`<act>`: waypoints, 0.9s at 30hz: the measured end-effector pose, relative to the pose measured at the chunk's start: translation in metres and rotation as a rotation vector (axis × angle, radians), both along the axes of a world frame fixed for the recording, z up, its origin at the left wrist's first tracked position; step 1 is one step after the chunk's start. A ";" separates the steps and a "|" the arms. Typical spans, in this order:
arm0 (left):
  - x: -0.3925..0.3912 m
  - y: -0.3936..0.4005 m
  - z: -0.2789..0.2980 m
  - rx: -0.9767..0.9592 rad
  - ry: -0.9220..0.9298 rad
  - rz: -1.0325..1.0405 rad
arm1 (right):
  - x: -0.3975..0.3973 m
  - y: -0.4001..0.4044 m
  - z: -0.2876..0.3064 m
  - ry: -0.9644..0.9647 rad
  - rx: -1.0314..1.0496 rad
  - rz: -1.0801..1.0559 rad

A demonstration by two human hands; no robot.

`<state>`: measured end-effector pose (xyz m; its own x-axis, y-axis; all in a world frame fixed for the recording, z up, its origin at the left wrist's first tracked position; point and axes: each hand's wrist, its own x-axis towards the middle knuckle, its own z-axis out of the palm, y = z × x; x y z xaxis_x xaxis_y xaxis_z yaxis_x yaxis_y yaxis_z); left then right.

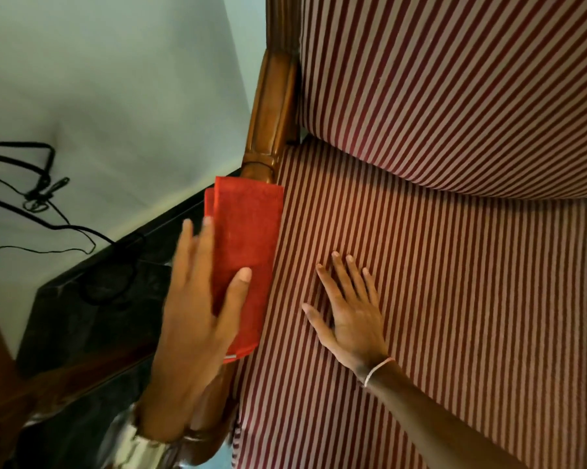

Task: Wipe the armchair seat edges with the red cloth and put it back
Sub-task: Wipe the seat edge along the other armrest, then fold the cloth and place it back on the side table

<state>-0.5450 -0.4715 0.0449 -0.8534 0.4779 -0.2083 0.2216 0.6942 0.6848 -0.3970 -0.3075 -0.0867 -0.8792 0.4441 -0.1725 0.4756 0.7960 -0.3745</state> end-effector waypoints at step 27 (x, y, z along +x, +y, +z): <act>0.155 0.131 0.061 0.392 -0.590 0.202 | 0.045 0.141 0.159 0.581 -1.416 -0.536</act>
<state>-0.3903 -0.3406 0.1055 -0.7318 0.4565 -0.5060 -0.3667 0.3620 0.8570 -0.3518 -0.1665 0.0722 -0.7731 0.4875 -0.4058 0.1107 -0.5263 -0.8431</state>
